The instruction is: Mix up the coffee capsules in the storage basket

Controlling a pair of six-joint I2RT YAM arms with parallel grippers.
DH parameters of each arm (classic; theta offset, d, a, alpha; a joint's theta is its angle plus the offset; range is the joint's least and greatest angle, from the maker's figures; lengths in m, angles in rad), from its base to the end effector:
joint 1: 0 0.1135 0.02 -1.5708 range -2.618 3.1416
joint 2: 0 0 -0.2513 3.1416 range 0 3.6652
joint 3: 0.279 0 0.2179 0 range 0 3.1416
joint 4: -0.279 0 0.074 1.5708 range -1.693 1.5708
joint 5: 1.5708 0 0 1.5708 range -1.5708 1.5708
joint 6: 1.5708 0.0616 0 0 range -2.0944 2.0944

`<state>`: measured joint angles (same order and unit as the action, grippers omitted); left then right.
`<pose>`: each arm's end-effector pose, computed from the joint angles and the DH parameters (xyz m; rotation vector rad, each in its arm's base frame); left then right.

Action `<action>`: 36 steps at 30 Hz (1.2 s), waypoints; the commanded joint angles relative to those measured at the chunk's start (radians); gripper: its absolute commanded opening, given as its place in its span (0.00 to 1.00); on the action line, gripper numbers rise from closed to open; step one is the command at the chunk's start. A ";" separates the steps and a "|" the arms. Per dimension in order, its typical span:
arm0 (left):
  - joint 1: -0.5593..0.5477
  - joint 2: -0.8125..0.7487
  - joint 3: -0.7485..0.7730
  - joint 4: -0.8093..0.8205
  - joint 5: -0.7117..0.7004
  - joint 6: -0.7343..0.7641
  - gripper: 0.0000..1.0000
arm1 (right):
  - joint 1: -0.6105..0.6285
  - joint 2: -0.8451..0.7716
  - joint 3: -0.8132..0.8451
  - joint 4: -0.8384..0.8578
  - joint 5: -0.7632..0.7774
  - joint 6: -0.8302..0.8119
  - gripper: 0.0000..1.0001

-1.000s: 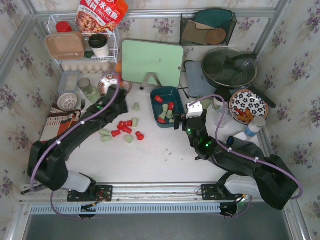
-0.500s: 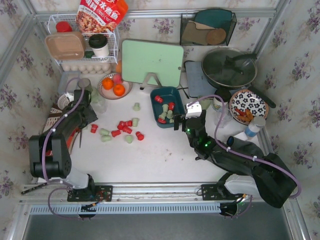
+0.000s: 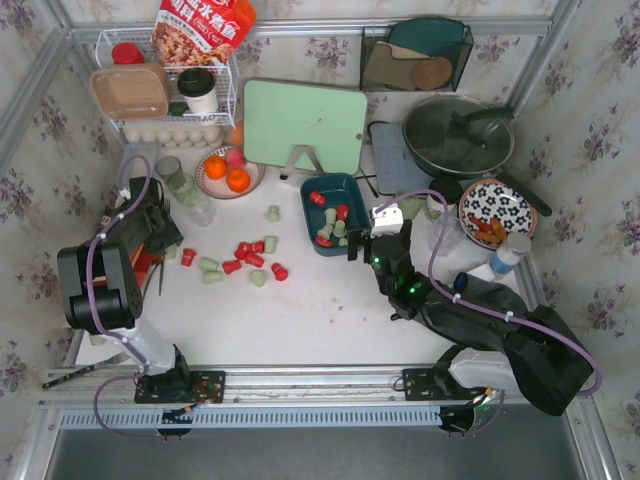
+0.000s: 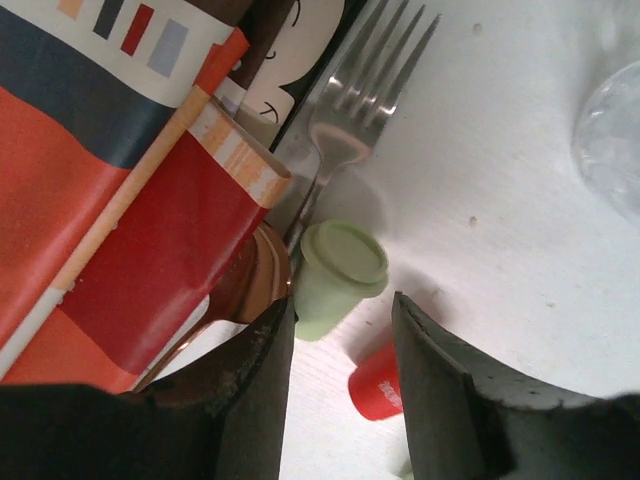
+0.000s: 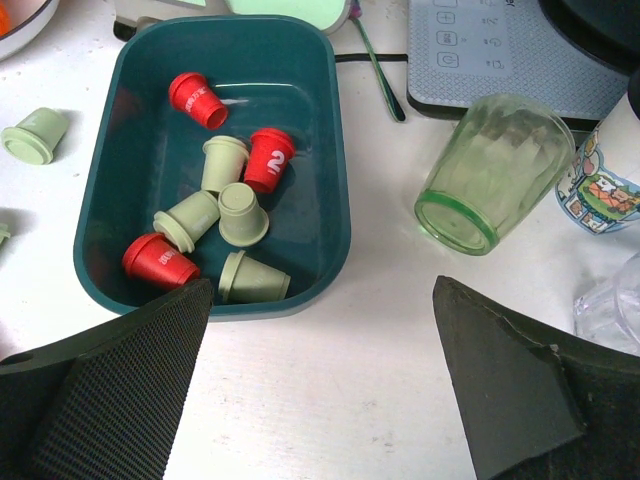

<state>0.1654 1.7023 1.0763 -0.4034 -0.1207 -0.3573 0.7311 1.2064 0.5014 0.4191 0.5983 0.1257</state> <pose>0.3218 0.0612 0.1727 -0.7113 2.4912 0.0869 0.2083 0.1402 0.2230 -0.1369 1.8011 0.0534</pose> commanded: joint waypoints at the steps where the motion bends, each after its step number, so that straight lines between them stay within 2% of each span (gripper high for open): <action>1: 0.014 0.028 0.007 0.016 0.019 0.019 0.47 | 0.001 0.003 0.010 0.021 -0.002 0.008 1.00; 12: 0.023 0.050 0.008 0.027 0.080 0.022 0.44 | 0.001 0.011 0.012 0.023 -0.002 0.008 1.00; 22: -0.046 0.055 0.025 -0.024 -0.011 0.046 0.42 | 0.001 0.019 0.014 0.023 -0.005 0.009 1.00; 29: -0.067 0.118 0.084 -0.082 -0.068 0.065 0.40 | 0.001 0.020 0.014 0.023 -0.006 0.009 1.00; 33: -0.074 0.155 0.115 -0.113 -0.099 0.069 0.38 | 0.000 0.021 0.014 0.022 -0.006 0.009 1.00; 36: -0.081 0.154 0.118 -0.109 -0.112 0.071 0.29 | 0.001 0.021 0.014 0.023 -0.005 0.009 1.00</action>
<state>0.0910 1.8523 1.1896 -0.4839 -0.1947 -0.3004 0.7311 1.2259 0.5034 0.4191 0.5922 0.1272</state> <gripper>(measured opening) 0.360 0.997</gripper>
